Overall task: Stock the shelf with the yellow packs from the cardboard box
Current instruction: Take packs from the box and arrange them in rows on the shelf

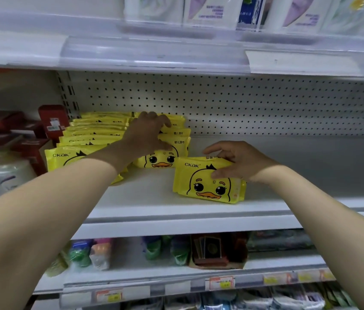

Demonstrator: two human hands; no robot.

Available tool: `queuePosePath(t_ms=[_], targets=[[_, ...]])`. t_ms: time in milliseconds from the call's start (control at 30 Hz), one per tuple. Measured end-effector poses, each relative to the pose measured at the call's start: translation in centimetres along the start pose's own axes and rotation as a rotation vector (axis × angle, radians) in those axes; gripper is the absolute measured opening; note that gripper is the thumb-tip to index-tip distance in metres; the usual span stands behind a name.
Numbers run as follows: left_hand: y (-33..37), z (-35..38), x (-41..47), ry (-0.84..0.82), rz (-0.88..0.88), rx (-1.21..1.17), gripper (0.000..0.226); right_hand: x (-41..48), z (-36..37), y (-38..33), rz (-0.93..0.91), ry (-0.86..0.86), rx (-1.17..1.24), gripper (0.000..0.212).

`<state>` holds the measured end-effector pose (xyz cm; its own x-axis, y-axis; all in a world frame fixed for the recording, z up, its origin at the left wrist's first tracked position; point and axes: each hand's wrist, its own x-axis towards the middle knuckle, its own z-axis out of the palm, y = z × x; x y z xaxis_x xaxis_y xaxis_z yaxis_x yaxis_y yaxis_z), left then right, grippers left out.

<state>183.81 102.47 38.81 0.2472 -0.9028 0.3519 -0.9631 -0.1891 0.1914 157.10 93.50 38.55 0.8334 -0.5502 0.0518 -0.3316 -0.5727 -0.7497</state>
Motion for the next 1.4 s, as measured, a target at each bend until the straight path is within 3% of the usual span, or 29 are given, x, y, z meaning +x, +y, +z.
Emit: queuePosePath(t_ms=[33,100,167,233,367,467,633,867,1067,1233,1400], targets=[[0.5,-0.1,-0.7,0.048,0.055,-0.212,0.052,-0.2,0.1,-0.2,0.006,0.01,-0.005,0.058],[2.4,-0.4,-2.5,-0.047,0.11,-0.652,0.032,-0.7,0.4,-0.6,0.016,0.03,-0.013,0.061],[4.3,-0.2,-4.3,-0.234,0.108,-0.786,0.024,-1.3,0.8,-1.1,0.032,0.072,-0.045,0.058],[5.2,0.7,-5.4,-0.28,0.11,-0.711,0.021,-2.1,1.1,-1.3,0.06,0.142,-0.079,0.05],[5.6,1.7,-6.5,-0.146,0.033,-0.72,0.013,-4.1,1.7,0.1,0.055,0.354,0.06,0.033],[6.3,1.5,-7.6,-0.093,-0.012,-0.696,0.012,-5.7,2.1,0.2,0.037,0.416,0.167,0.02],[7.0,0.3,-7.8,-0.1,-0.036,-0.546,0.012,-6.7,1.9,-0.4,0.161,0.439,-0.01,0.003],[4.4,-0.8,-6.9,-0.108,-0.089,-0.294,0.018,-3.9,3.3,-1.6,0.132,0.42,-0.043,0.006],[1.0,-0.4,-6.3,-0.011,-0.171,-0.31,0.021,0.5,5.6,-2.2,0.134,0.273,-0.167,0.055],[-1.3,-0.2,-5.3,0.03,-0.197,-0.284,0.035,4.4,7.2,-2.0,0.038,0.302,-0.219,0.065],[-2.1,-0.3,-5.4,0.031,-0.219,-0.119,0.08,7.1,8.3,-2.0,-0.027,0.358,-0.244,0.061]])
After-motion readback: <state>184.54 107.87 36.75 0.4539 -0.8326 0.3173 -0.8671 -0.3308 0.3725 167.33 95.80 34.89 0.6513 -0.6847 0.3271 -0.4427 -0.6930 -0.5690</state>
